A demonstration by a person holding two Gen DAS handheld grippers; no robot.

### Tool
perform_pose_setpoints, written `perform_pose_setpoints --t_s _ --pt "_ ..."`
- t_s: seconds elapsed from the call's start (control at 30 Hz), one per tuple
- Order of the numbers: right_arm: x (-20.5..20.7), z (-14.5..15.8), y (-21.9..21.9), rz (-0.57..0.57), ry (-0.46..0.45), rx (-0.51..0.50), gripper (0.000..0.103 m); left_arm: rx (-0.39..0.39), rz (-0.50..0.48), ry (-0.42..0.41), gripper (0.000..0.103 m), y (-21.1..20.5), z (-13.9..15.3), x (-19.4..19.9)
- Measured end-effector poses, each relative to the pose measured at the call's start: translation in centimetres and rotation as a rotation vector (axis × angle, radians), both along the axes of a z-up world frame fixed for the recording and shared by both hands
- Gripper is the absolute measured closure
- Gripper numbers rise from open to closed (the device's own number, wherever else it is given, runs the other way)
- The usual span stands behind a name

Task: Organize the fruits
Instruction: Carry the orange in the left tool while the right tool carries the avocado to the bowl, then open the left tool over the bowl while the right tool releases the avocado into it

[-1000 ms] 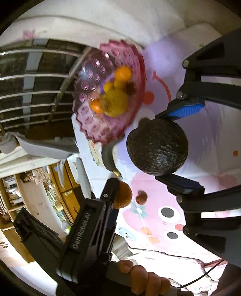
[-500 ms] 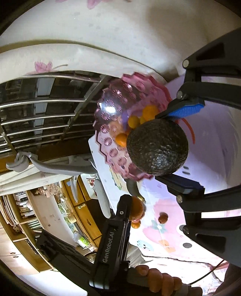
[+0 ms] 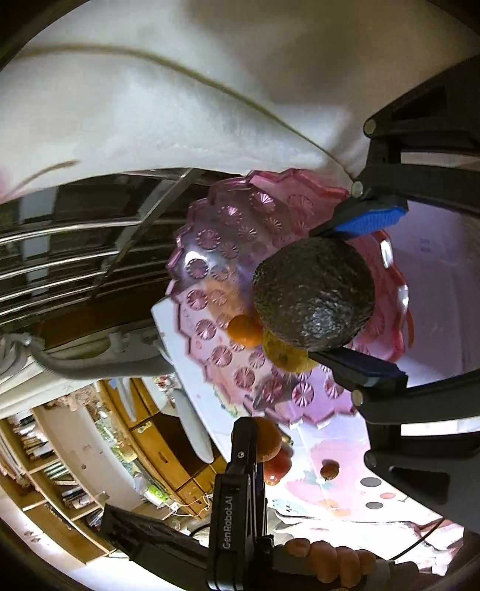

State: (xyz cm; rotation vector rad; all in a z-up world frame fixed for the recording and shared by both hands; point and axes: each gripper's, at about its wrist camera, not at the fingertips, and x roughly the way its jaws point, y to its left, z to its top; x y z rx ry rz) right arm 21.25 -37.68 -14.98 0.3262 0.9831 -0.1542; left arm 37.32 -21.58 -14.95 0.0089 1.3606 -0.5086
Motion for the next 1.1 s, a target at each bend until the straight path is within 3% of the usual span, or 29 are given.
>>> perform_pose_setpoints --t_s 0.27,0.5,0.63,0.77,1.1 --pt "2.1 -2.5 -2.1 0.024 0.078 0.073 0.047 0.033 0.043 0.041 0.060 -1.6 -2.9 1.3" --pt "3.2 -3.8 -2.8 0.029 0.112 0.126 0.047 0.034 0.044 0.054 0.060 -2.3 -3.8 1.7" --pt "3.2 -4.0 -3.0 0.021 0.124 0.133 0.046 0.022 0.041 0.047 0.059 -2.5 -3.6 1.8" --pt "3.0 -4.1 -3.3 -0.001 0.136 0.145 0.046 -0.005 0.037 0.022 0.042 -2.4 -2.9 1.7" --pt "1.9 -2.3 -2.8 -0.037 0.094 0.154 0.045 -0.045 0.046 -0.023 0.035 -0.5 0.2 0.5"
